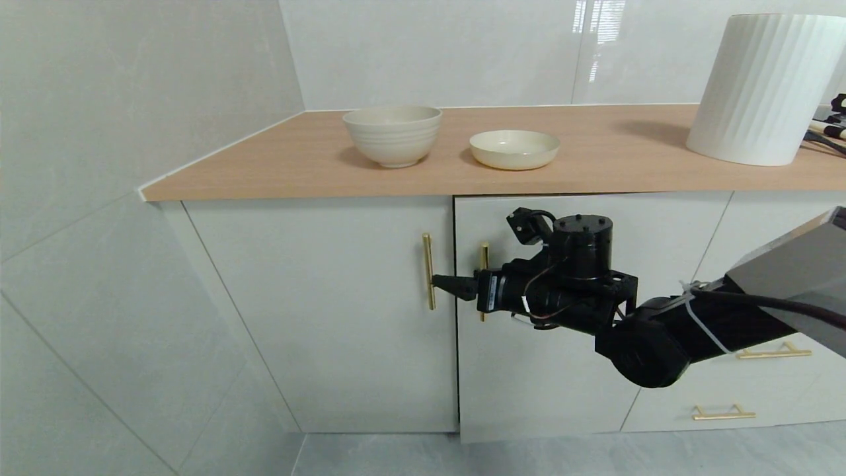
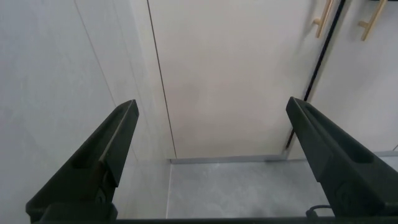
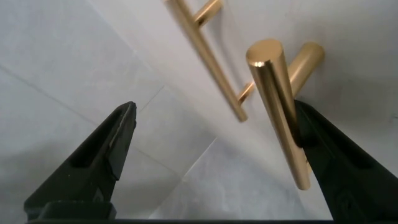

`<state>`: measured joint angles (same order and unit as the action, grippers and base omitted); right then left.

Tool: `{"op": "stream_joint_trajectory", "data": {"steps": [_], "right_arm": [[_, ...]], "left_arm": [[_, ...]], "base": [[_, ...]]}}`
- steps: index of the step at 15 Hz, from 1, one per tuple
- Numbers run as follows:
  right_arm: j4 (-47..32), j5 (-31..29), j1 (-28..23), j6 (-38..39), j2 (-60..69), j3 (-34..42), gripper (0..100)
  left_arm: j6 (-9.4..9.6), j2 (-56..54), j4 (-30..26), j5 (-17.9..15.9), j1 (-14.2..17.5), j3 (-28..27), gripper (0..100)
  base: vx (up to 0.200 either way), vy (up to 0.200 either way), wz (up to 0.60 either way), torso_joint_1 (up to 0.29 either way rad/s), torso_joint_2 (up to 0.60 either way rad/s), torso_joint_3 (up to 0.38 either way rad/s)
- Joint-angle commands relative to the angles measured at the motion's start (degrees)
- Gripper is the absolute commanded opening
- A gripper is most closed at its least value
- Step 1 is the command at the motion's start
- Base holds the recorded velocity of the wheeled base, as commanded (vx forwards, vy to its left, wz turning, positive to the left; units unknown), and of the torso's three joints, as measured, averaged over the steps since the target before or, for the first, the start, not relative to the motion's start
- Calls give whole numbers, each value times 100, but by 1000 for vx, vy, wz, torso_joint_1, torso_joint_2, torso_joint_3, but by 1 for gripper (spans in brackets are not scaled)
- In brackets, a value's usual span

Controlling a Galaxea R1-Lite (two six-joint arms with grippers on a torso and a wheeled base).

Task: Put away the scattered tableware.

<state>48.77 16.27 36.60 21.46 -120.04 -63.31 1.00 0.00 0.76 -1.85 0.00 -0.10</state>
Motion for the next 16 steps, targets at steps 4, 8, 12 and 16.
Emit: {"op": "stream_joint_trajectory", "data": {"steps": [4,8,12,16], "right_arm": [[783,69,260,-10,622,1250,100],[994,78,331,-19,1018,1848,100],[994,324,331,-45,1484,2323,100],[994,394,410,-45,1844,2885,100]], "left_arm": [[243,0,-14,-34,0,10,100],[322,0,-5,-8,0,-96,100],[366,1037,-1051,-298,-9,-1889,100],[1043,4465,-1121,-922,-360,-3189,100]], "base": [[0,0,0,0,0,0],[0,0,0,0,0,0],[0,0,0,0,0,0],[0,0,0,0,0,0]]}}
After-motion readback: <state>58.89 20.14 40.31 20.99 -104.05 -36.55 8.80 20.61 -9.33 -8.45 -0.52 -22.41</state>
